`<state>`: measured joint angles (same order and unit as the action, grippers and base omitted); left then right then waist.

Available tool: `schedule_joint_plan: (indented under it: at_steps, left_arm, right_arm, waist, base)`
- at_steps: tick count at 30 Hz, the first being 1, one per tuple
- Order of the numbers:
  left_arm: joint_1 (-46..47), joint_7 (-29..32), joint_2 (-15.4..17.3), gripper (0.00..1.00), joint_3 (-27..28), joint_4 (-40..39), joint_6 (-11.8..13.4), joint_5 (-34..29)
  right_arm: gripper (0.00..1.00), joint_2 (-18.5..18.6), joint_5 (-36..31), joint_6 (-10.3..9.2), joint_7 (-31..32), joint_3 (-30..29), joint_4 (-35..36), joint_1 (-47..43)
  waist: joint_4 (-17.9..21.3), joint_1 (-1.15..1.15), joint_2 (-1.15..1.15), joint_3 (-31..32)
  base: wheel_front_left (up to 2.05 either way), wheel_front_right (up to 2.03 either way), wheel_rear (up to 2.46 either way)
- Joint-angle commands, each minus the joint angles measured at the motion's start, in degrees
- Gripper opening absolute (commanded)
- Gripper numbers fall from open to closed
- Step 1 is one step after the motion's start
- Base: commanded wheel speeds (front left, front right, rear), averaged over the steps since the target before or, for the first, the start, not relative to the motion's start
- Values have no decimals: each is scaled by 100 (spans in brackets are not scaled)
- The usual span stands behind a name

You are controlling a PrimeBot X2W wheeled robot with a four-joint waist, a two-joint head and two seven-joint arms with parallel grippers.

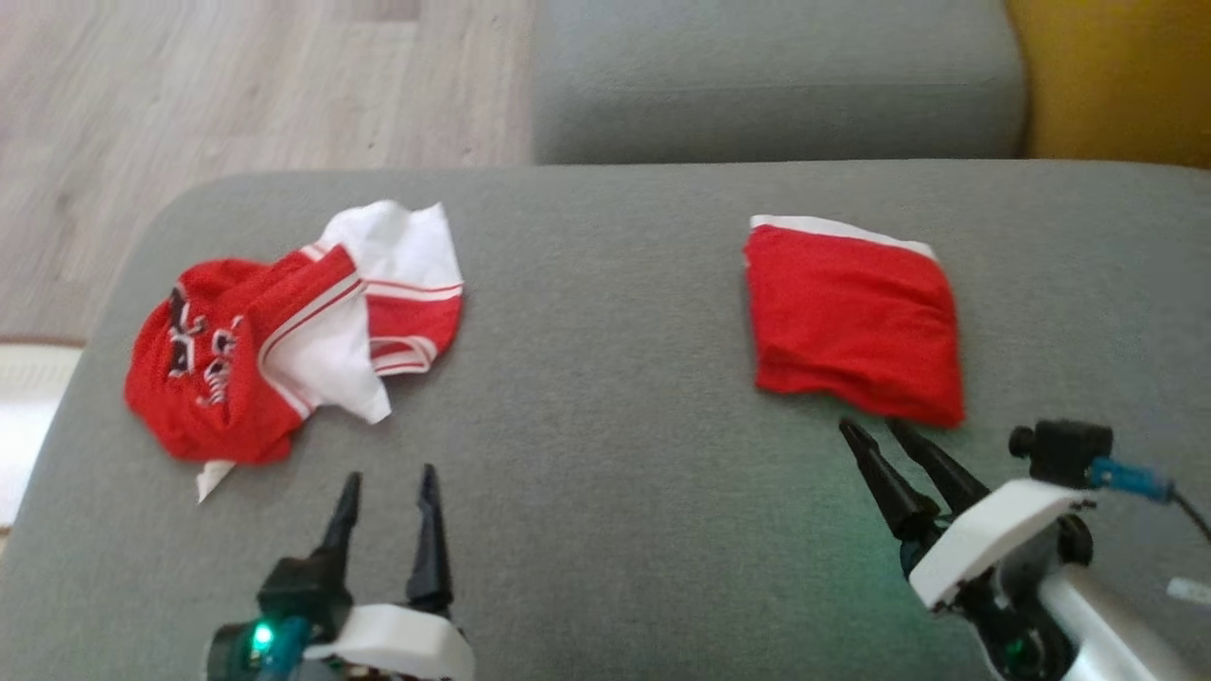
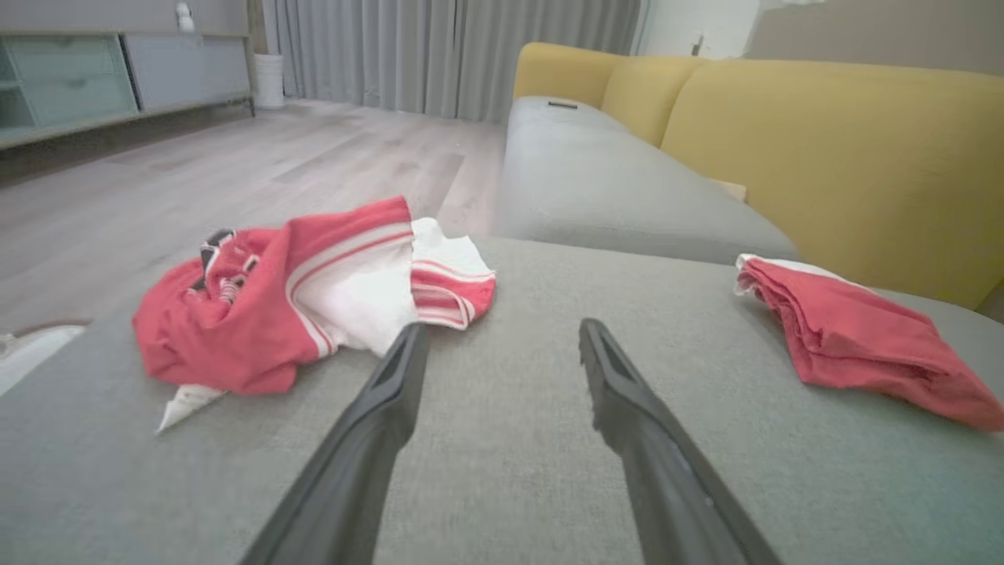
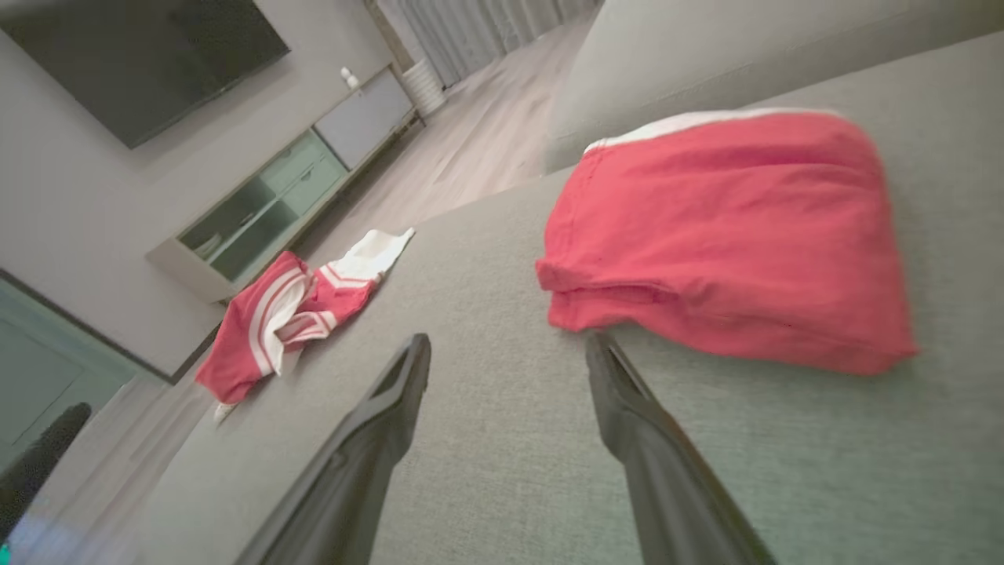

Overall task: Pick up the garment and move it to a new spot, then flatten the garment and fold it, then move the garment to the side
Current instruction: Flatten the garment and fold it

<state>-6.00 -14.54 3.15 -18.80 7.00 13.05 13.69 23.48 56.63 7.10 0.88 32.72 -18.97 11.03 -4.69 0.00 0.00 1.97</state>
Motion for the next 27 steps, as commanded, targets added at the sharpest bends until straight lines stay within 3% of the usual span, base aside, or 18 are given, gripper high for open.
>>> schedule_joint_plan:
  at_steps: [1, 6, 9, 18, 27]
  left_arm:
    - [79, -46, -21, 100, 339, -257, -18, -109]
    - [-210, -46, -22, 100, 636, -432, -109, -326]
    - [-377, -46, -23, 100, 779, -462, -164, -418]
    - [-710, -46, -25, 100, 992, -664, -300, -891]
    - [-936, -46, -26, 100, 1052, -654, -414, -1013]
  right_arm:
    - [100, -57, -201, 39, -382, 11, 49, 33]
    - [100, -309, -876, 39, -1292, -70, -435, -140]
    - [100, -512, -1455, 39, -1546, -407, -759, -210]
    - [100, -1305, -3489, 39, -1586, -1726, -203, -841]
    - [100, -1591, -4073, 39, -1587, -1878, 19, -1284]
  waist:
    - [188, 0, 0, 156]
    - [355, 0, 0, 316]
    - [438, 0, 0, 391]
    - [588, 0, 0, 599]
    - [587, 0, 0, 760]
  base:
    - [0, 0, 0]
    - [0, 0, 0]
    - [0, 0, 0]
    - [0, 0, 0]
    - [0, 0, 0]
